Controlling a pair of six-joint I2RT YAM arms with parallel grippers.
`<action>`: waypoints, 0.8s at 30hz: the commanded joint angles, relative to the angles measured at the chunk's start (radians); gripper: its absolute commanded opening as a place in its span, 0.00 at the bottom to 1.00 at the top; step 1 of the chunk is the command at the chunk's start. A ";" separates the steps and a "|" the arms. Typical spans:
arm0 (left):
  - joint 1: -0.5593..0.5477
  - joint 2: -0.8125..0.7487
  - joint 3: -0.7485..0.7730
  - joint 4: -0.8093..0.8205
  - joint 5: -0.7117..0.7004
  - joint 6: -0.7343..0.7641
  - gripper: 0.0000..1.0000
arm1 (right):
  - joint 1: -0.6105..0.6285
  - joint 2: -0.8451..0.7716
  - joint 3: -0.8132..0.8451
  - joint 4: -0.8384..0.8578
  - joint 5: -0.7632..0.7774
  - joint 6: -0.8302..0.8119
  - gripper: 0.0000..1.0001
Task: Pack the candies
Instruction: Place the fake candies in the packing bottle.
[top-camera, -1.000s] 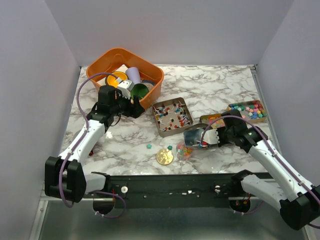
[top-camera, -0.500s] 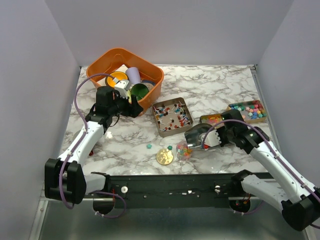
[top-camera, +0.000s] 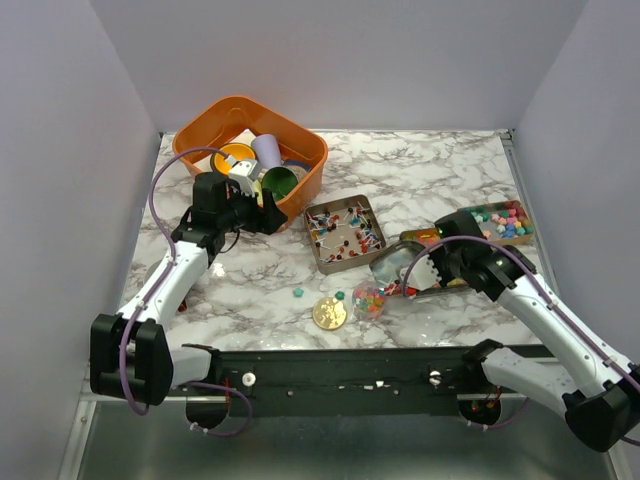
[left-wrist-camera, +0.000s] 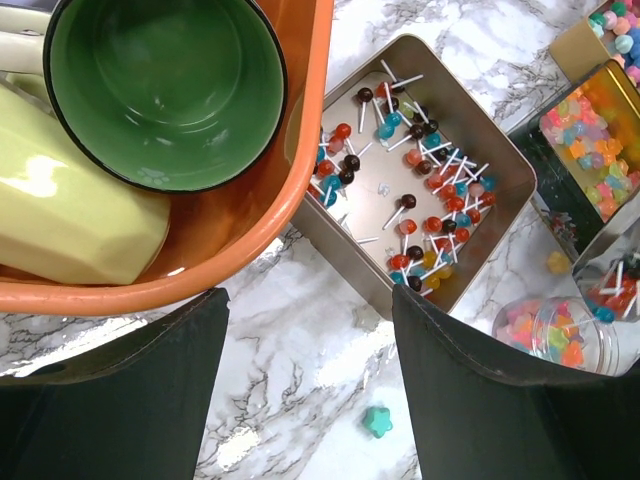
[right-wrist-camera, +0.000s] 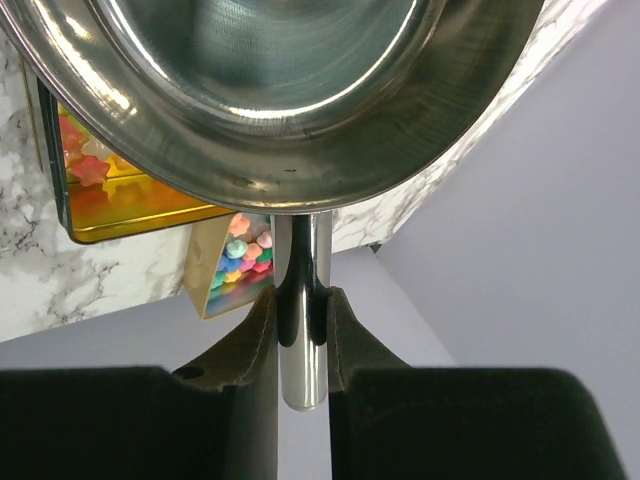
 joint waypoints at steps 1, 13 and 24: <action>0.007 0.012 0.001 0.073 0.000 0.004 0.78 | 0.027 -0.007 0.028 -0.017 0.049 -0.049 0.01; 0.008 0.014 0.006 0.086 0.003 -0.010 0.77 | 0.046 -0.007 0.056 -0.026 0.075 -0.062 0.01; 0.007 0.057 0.046 0.081 0.017 -0.021 0.78 | 0.040 0.009 0.156 -0.091 0.077 0.118 0.01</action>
